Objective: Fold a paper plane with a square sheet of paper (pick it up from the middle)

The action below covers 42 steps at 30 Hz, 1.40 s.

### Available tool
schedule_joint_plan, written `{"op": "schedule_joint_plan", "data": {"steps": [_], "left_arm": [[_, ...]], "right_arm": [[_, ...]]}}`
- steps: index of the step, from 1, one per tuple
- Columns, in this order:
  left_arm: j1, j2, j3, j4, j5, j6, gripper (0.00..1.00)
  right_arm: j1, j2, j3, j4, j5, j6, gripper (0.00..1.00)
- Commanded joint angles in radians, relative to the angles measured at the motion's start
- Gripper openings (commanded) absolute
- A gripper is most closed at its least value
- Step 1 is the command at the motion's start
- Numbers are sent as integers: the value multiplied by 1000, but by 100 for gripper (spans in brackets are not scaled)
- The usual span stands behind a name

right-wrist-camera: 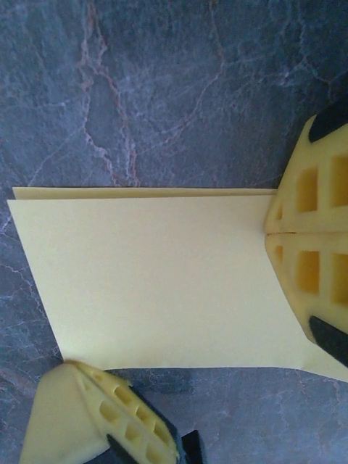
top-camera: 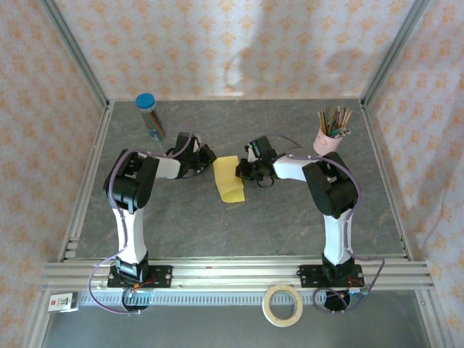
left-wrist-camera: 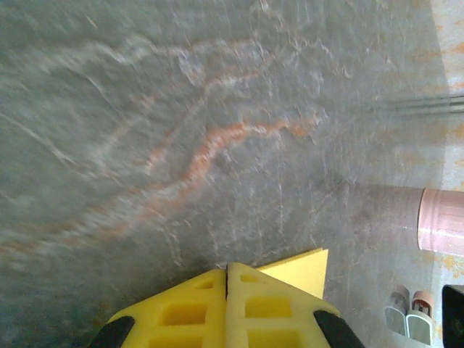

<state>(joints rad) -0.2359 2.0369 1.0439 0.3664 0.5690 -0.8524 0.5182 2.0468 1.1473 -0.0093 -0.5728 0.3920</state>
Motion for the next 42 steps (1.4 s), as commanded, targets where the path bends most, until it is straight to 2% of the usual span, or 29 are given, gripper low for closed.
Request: {"op": "schedule_joint_plan", "data": {"steps": [1, 7, 12, 17, 21, 27, 42], "left_arm": [[35, -32, -15, 44, -20, 88, 0], [7, -169, -58, 99, -3, 9, 0], [-106, -266, -126, 17, -77, -107, 0], [-203, -287, -185, -42, -121, -265, 0], [-242, -302, -256, 46, -159, -376, 0], [-246, -292, -307, 98, -198, -404, 0], [-245, -268, -392, 80, -229, -408, 0]], "right_arm": [[-50, 252, -137, -261, 352, -10, 3], [-50, 248, -144, -253, 335, 4, 3], [-50, 240, -152, -241, 324, 16, 3], [-50, 237, -153, -234, 323, 25, 3], [-50, 235, -153, -228, 321, 31, 3], [-50, 236, -150, -230, 324, 31, 3], [-52, 237, -150, -244, 329, 24, 3]]}}
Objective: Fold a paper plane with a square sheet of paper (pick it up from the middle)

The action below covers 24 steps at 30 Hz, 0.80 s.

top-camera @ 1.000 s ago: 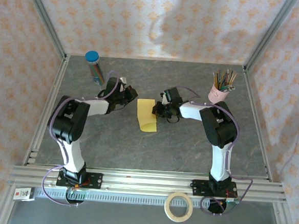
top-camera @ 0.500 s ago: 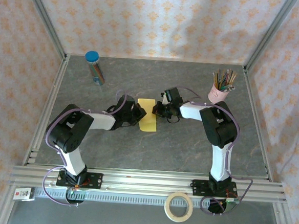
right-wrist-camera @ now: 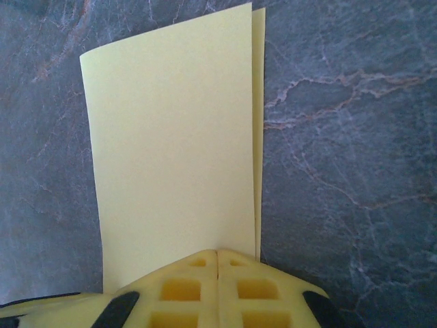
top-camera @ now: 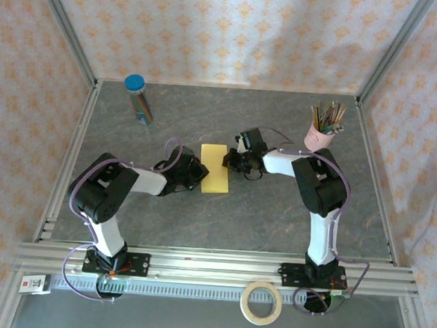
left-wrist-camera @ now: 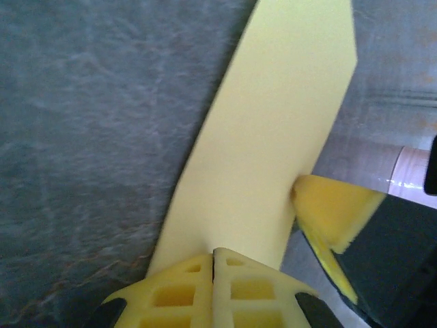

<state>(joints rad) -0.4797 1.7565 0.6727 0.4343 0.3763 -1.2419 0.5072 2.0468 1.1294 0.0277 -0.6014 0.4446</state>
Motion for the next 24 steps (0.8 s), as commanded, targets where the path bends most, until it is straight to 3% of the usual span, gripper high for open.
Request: {"op": "schedule_joint_plan", "data": {"steps": [1, 12, 16, 24], "left_arm": [[0, 9, -28, 7, -46, -19, 0], [54, -82, -90, -75, -102, -25, 0], [56, -128, -59, -42, -65, 18, 0], [7, -17, 41, 49, 4, 5, 0]], "right_arm": [[-40, 237, -133, -280, 358, -26, 3], [-46, 239, -137, -279, 366, -27, 3], [-48, 235, -135, -275, 363, -27, 3], [-48, 239, -140, -271, 362, -28, 3]]}}
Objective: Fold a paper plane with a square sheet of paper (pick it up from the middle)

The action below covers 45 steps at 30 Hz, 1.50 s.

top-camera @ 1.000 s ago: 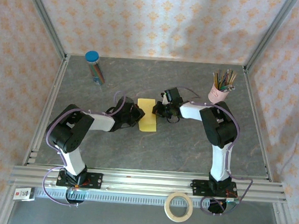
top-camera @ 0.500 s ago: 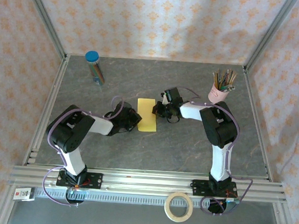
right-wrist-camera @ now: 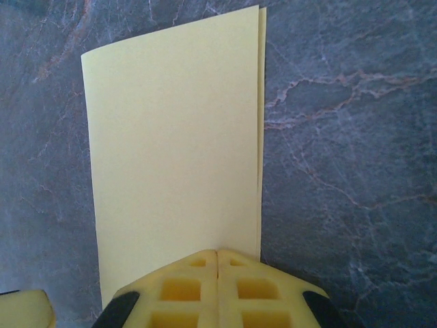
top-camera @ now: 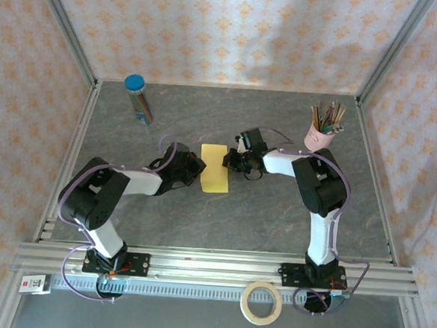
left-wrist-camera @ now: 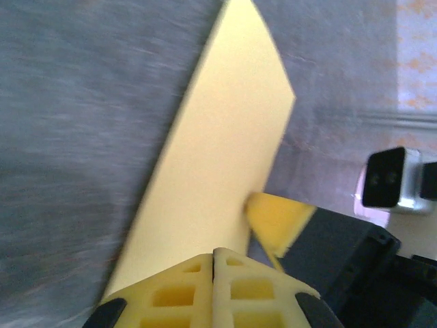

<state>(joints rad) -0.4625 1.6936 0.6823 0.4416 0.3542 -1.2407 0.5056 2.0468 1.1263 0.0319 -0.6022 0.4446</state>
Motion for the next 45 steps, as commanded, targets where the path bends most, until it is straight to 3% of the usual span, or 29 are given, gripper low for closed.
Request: {"op": "schedule_joint_plan", "data": {"steps": [1, 7, 16, 22, 28, 34, 45], "left_arm": [[-10, 63, 36, 45, 24, -3, 0], [2, 81, 4, 6, -34, -14, 0], [50, -15, -92, -43, -62, 48, 0], [-1, -106, -41, -14, -20, 33, 0], [-64, -59, -59, 70, -19, -72, 0], [-77, -13, -111, 137, -29, -138, 0], [-79, -20, -186, 88, -79, -147, 0]], "right_arm": [[-47, 240, -137, -275, 364, -29, 3], [-49, 241, -133, -276, 369, -31, 3], [-51, 245, -128, -276, 366, -35, 3], [-51, 241, -123, -280, 367, -35, 3], [-51, 243, -126, -275, 368, -34, 3], [-51, 241, -134, -272, 367, -34, 3], [-52, 248, -135, -272, 371, -37, 3]]}}
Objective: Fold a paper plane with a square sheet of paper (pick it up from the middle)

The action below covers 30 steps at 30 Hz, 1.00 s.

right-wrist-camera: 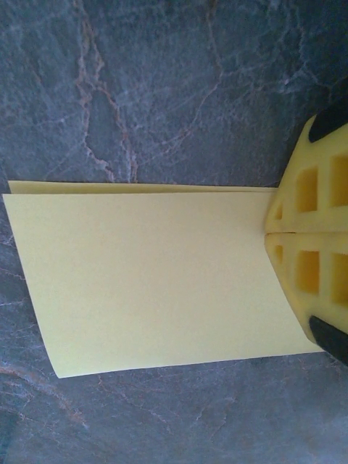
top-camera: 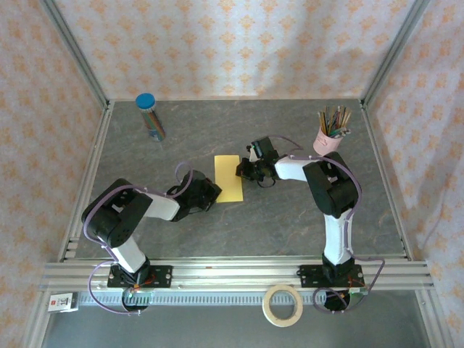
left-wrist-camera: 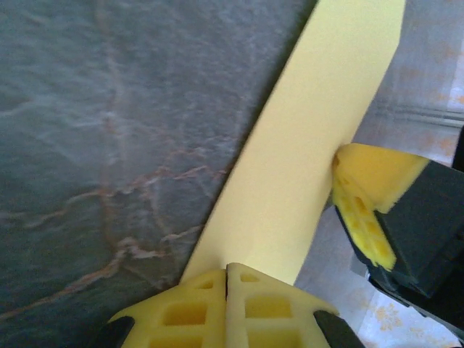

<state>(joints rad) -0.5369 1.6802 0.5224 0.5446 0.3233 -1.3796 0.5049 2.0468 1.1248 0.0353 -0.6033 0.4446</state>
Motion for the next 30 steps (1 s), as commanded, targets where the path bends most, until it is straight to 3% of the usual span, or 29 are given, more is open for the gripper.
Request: {"op": "schedule_joint_plan", "data": {"steps": [1, 7, 14, 23, 30], "left_arm": [[-3, -11, -36, -26, -56, -4, 0], [12, -55, -65, -85, -82, 51, 0], [-8, -99, 21, -62, -19, 131, 0], [-58, 6, 35, -3, -32, 54, 0], [-58, -25, -28, -53, -98, 30, 0]], "right_arm": [[-50, 247, -134, -275, 373, -36, 3], [-49, 249, -136, -276, 376, -40, 3], [-51, 246, -140, -273, 376, -39, 3], [-51, 246, -146, -270, 381, -38, 3], [-51, 247, -146, -271, 384, -38, 3]]}}
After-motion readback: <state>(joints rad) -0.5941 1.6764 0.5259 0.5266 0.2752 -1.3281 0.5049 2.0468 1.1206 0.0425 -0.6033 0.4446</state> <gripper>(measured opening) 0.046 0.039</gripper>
